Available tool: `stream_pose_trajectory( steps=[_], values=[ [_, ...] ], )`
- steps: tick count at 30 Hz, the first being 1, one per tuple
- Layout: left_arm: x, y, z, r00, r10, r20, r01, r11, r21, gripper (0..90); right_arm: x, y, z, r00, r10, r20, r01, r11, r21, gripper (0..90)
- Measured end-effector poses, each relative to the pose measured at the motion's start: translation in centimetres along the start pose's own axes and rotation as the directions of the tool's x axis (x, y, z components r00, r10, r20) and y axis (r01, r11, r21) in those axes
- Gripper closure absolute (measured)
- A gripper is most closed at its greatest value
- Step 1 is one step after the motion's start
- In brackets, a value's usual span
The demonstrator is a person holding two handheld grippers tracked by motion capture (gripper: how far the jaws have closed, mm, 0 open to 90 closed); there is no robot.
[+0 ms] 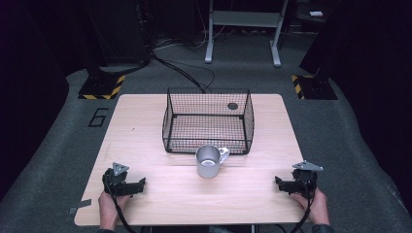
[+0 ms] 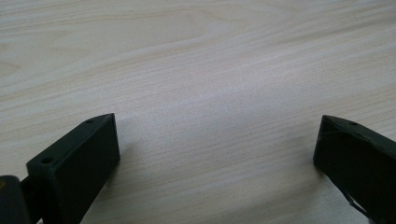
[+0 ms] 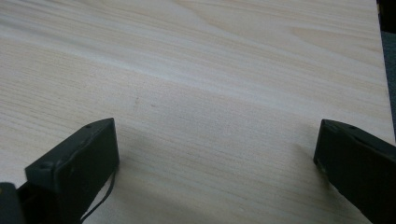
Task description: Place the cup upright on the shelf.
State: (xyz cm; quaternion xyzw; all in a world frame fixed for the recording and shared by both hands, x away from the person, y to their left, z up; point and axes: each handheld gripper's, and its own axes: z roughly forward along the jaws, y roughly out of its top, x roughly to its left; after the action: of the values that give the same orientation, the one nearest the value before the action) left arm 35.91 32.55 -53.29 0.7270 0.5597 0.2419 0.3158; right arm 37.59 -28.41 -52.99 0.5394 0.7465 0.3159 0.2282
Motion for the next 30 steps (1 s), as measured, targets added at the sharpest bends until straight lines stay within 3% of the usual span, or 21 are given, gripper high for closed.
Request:
stream_pose_trajectory(
  steps=[7, 8, 18, 23, 30],
  values=[
    [0.0, 0.1, 0.1, 1.0000, 0.005, 0.001, -0.005, 1.0000, 0.001, 0.2, 0.1, 0.2, 0.3, 0.9998, 0.016, 0.008, -0.015, 1.000, -0.008, 0.0],
    [0.0, 0.1, 0.1, 1.0000, 0.008, -0.001, -0.008, 1.0000, 0.000, 0.2, 0.1, 0.3, 0.3, 1.0000, -0.003, 0.006, 0.003, 1.000, 0.000, 0.0],
    [-0.1, 0.1, 0.1, 1.0000, 0.008, 0.000, -0.008, 1.0000, 0.002, 0.4, 0.2, 0.3, 0.3, 0.9998, -0.015, 0.017, 0.015, 1.000, -0.008, 0.2],
    [-0.3, 0.3, -0.2, 0.9969, 0.036, 0.069, -0.038, 0.9990, 0.025, 0.0, 0.3, 0.3, 0.3, 0.9993, -0.028, 0.024, 0.029, 0.999, -0.017, 0.7],
    [-1.2, 1.2, -1.0, 0.9883, 0.046, 0.145, -0.045, 0.9990, -0.009, 0.0, 0.3, 0.3, 0.2, 0.9995, -0.026, 0.017, 0.027, 1.000, -0.016, 1.5]
  ],
)
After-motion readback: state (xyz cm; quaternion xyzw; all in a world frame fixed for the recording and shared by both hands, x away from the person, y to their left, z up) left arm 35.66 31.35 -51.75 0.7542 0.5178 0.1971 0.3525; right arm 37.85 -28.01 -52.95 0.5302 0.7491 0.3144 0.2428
